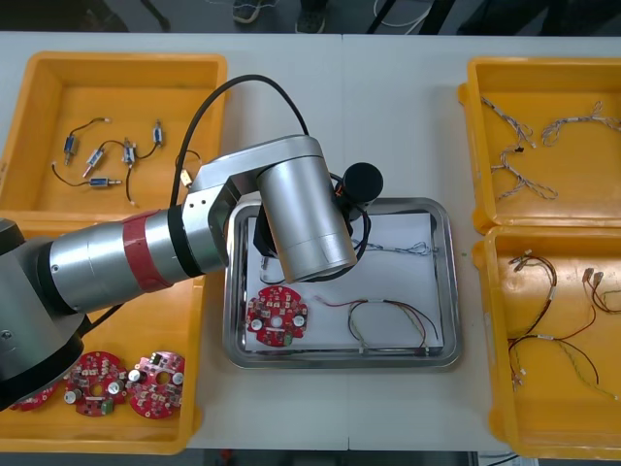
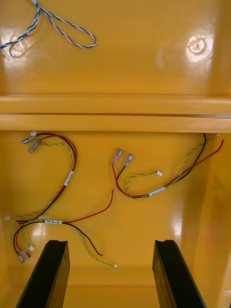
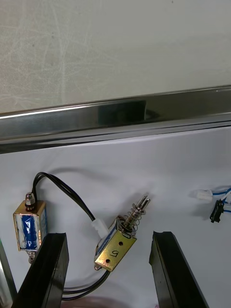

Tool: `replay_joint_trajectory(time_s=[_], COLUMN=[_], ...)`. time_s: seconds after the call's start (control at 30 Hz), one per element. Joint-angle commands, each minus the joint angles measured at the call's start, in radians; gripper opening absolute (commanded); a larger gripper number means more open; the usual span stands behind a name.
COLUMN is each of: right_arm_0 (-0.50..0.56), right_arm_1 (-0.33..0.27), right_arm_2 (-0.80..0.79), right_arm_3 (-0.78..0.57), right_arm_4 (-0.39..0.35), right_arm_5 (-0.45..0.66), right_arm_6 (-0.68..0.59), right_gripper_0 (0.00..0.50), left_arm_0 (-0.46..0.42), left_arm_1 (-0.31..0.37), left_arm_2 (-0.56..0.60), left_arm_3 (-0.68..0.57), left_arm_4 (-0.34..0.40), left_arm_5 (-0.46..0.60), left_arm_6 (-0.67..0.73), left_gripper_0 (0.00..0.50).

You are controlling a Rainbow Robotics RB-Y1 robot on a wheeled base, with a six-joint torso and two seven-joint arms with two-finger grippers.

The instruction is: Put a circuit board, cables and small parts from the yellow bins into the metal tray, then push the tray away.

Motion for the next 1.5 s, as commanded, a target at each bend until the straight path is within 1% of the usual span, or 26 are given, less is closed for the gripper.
replay_joint_trajectory(time_s=[0.03,0.17,0.3,0.4,0.53,0.6,0.63,0.7,0.73,0.8,0.83,0.87,0.9,0.93,1.0,1.1,1.17,1.2,1.27,1.37,1.5], right_arm_0=[0.011,0.011,0.011,0.011,0.011,0.011,0.035,0.041,0.038,0.037,0.038,0.038,0.038,0.037,0.038,0.038,0.038,0.037,0.038,0.038,0.038], right_arm_1=[0.011,0.011,0.011,0.011,0.011,0.011,0.040,0.047,0.043,0.037,0.034,0.030,0.024,0.020,0.007,-0.007,-0.029,-0.033,-0.050,-0.088,-0.115], right_arm_2=[0.011,0.011,0.011,0.011,0.011,0.011,0.017,0.016,0.017,0.020,0.020,0.025,0.029,0.032,0.046,0.062,0.085,0.092,0.115,0.163,0.200], right_arm_3=[-0.028,-0.028,-0.028,-0.028,-0.028,-0.028,-0.017,-0.019,-0.020,-0.020,-0.022,-0.023,-0.025,-0.026,-0.037,-0.056,-0.088,-0.096,-0.120,-0.165,-0.214], right_arm_4=[-0.005,-0.005,-0.005,-0.005,-0.005,-0.005,-0.005,-0.007,-0.007,-0.010,-0.011,-0.016,-0.020,-0.022,-0.031,-0.040,-0.054,-0.057,-0.074,-0.145,-0.195], right_arm_5=[0.003,0.003,0.003,0.003,0.003,0.003,0.003,0.003,0.003,0.003,0.003,0.003,0.003,0.003,0.003,0.003,0.003,0.003,0.003,0.003,0.003], right_arm_6=[-0.031,-0.031,-0.031,-0.031,-0.031,-0.031,-0.031,-0.031,-0.031,-0.031,-0.031,-0.031,-0.031,-0.029,-0.029,-0.029,-0.031,-0.029,-0.034,-0.037,-0.031], right_gripper_0=[0.500,0.500,0.500,0.500,0.500,0.500,0.500,0.500,0.500,0.500,0.500,0.500,0.500,0.500,0.500,0.500,0.500,0.500,0.500,0.500,0.500], left_arm_0=[0.008,0.008,0.007,0.007,0.005,0.005,0.005,0.005,0.005,0.007,0.007,0.007,0.007,0.007,0.008,0.010,0.020,0.022,0.034,0.083,0.148], left_arm_1=[-0.028,-0.025,-0.014,-0.002,0.026,0.053,0.061,0.101,0.112,0.158,0.168,0.188,0.207,0.214,0.248,0.286,0.329,0.342,0.374,0.432,0.471], left_arm_2=[-0.006,0.026,0.076,0.141,0.207,0.241,0.251,0.290,0.300,0.349,0.360,0.389,0.419,0.431,0.478,0.514,0.566,0.577,0.609,0.684,0.759], left_arm_3=[-0.003,-0.012,-0.037,-0.080,-0.134,-0.180,-0.190,-0.241,-0.256,-0.321,-0.331,-0.350,-0.365,-0.371,-0.393,-0.408,-0.428,-0.433,-0.448,-0.477,-0.502], left_arm_4=[-0.014,-0.008,0.013,0.044,0.087,0.113,0.122,0.161,0.167,0.205,0.217,0.250,0.282,0.293,0.348,0.397,0.451,0.461,0.494,0.538,0.546], left_arm_5=[-0.010,0.004,0.039,0.116,0.177,0.210,0.217,0.251,0.260,0.303,0.312,0.332,0.332,0.332,0.332,0.332,0.332,0.332,0.332,0.332,0.332], left_arm_6=[0.072,0.066,0.048,-0.014,-0.035,-0.041,-0.041,-0.046,-0.047,-0.052,-0.053,-0.057,-0.063,-0.064,-0.096,-0.129,-0.136,-0.139,-0.147,-0.193,-0.262], left_gripper_0=[0.500,0.500,0.500,0.500,0.500,0.500,0.500,0.500,0.500,0.500,0.500,0.500,0.500,0.500,0.500,0.500,0.500,0.500,0.500,0.500,0.500])
